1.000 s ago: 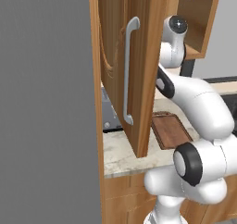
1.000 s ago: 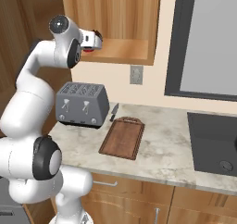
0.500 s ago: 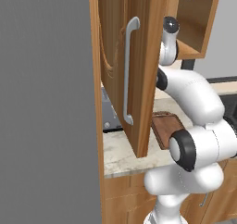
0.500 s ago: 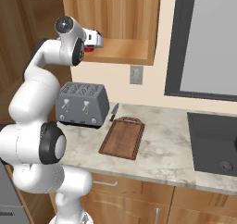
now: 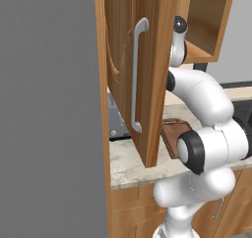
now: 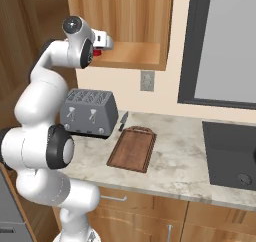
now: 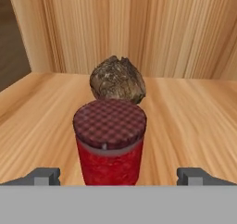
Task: Pick the bread, place it on the cutting board, pick the jam, place it on the counter, and close the cabinet.
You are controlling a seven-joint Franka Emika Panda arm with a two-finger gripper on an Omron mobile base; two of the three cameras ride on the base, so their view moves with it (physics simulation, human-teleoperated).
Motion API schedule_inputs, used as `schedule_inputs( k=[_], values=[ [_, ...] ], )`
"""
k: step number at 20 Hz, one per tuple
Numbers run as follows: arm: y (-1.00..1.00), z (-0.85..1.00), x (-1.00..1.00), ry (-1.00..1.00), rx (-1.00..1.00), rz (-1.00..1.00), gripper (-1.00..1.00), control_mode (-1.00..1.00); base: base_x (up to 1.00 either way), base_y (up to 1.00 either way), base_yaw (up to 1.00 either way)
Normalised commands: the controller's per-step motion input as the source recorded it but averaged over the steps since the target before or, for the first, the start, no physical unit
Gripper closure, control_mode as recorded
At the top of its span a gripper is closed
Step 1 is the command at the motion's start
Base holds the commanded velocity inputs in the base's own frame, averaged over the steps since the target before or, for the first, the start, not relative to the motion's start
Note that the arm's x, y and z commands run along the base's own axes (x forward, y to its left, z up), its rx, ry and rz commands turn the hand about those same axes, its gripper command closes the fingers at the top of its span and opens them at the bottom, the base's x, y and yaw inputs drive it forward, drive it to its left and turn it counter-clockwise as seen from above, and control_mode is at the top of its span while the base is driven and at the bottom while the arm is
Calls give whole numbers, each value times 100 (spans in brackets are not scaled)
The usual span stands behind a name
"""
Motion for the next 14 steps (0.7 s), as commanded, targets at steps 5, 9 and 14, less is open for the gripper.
schedule_inputs(
  k=[5, 9, 14],
  values=[
    [5, 0, 13, 0, 0, 0, -100, -100, 0, 0, 0],
    [7, 0, 15, 0, 0, 0, -100, -100, 0, 0, 0],
    [6, 0, 9, 0, 0, 0, -100, -100, 0, 0, 0]
  ],
)
